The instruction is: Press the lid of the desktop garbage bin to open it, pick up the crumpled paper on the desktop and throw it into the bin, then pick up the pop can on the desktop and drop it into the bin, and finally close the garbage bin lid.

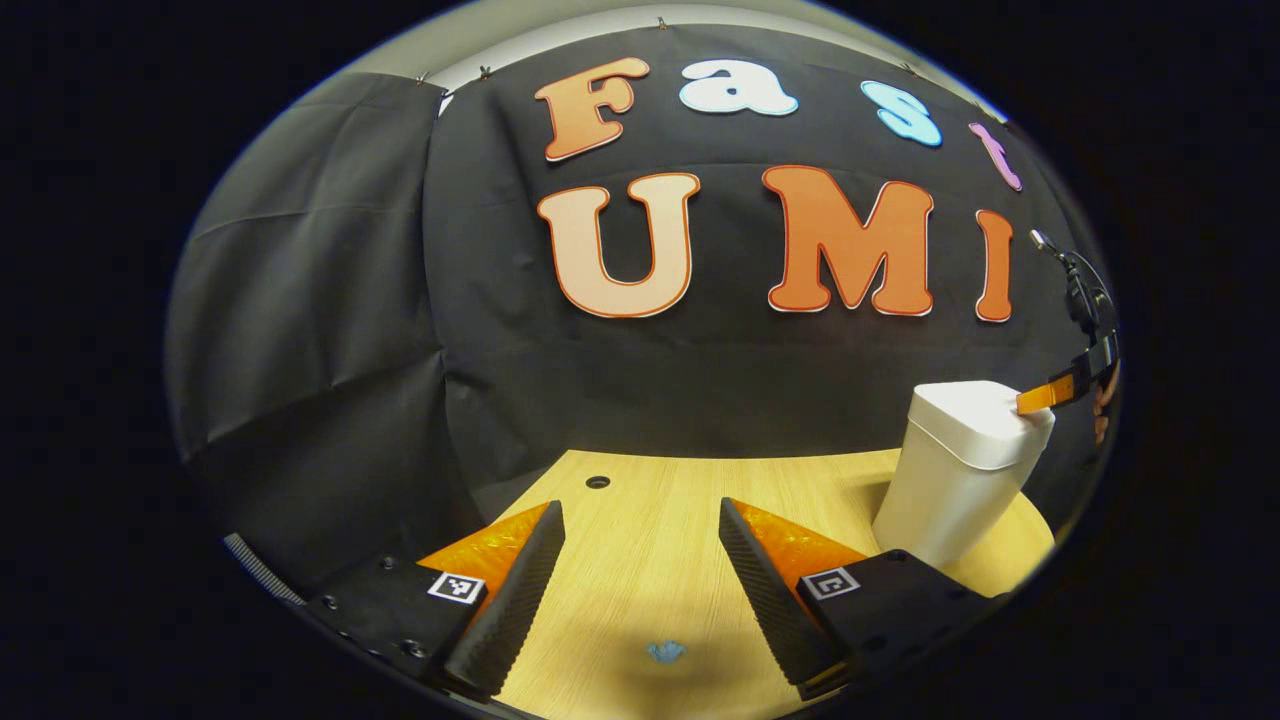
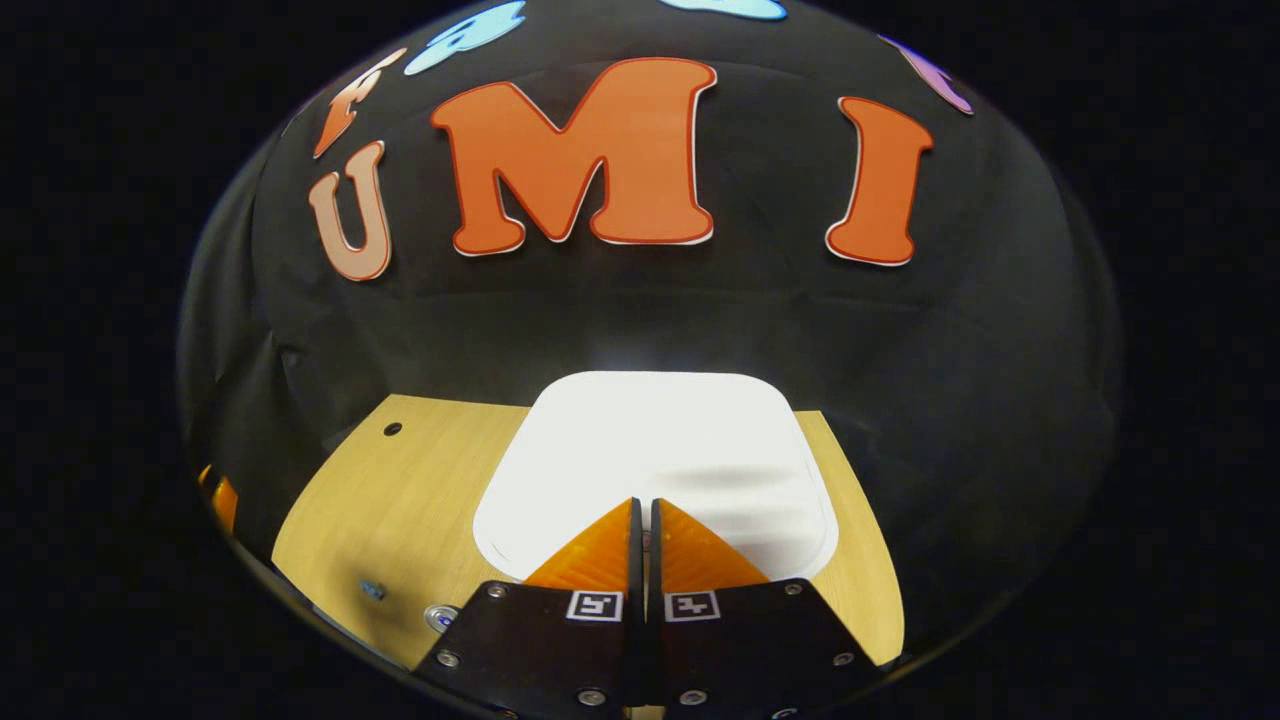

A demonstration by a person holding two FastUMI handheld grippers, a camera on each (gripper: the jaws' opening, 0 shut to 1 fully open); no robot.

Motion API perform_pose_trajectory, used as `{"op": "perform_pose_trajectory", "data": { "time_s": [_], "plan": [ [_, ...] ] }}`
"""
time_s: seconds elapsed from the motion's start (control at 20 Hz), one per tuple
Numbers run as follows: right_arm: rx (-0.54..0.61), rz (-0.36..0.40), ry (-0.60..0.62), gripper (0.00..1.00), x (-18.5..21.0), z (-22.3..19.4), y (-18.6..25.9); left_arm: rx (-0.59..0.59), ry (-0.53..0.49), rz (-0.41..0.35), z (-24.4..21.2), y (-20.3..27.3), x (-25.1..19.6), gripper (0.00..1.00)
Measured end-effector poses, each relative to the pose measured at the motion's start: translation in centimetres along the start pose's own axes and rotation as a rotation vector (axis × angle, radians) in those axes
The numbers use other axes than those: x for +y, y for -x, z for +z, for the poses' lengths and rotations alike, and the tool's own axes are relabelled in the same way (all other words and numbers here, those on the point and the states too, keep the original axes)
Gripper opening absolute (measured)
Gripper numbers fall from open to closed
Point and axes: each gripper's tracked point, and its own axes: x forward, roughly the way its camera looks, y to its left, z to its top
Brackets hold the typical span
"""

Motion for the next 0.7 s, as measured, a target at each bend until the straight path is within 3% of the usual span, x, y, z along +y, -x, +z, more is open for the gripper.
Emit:
{"op": "perform_pose_trajectory", "data": {
  "time_s": [0.5, 0.7],
  "plan": [
    [-0.04, 0.013, -0.007, 0.01, 0.3, 0.9, 0.7, -0.008, -0.016, -0.026, 0.2, -0.6, 0.4, 0.99],
    [-0.142, 0.011, -0.015, 0.01, 0.5, 3.2, 2.2, -0.009, -0.019, -0.038, 0.4, -1.2, 0.7, 0.99]
  ]
}}
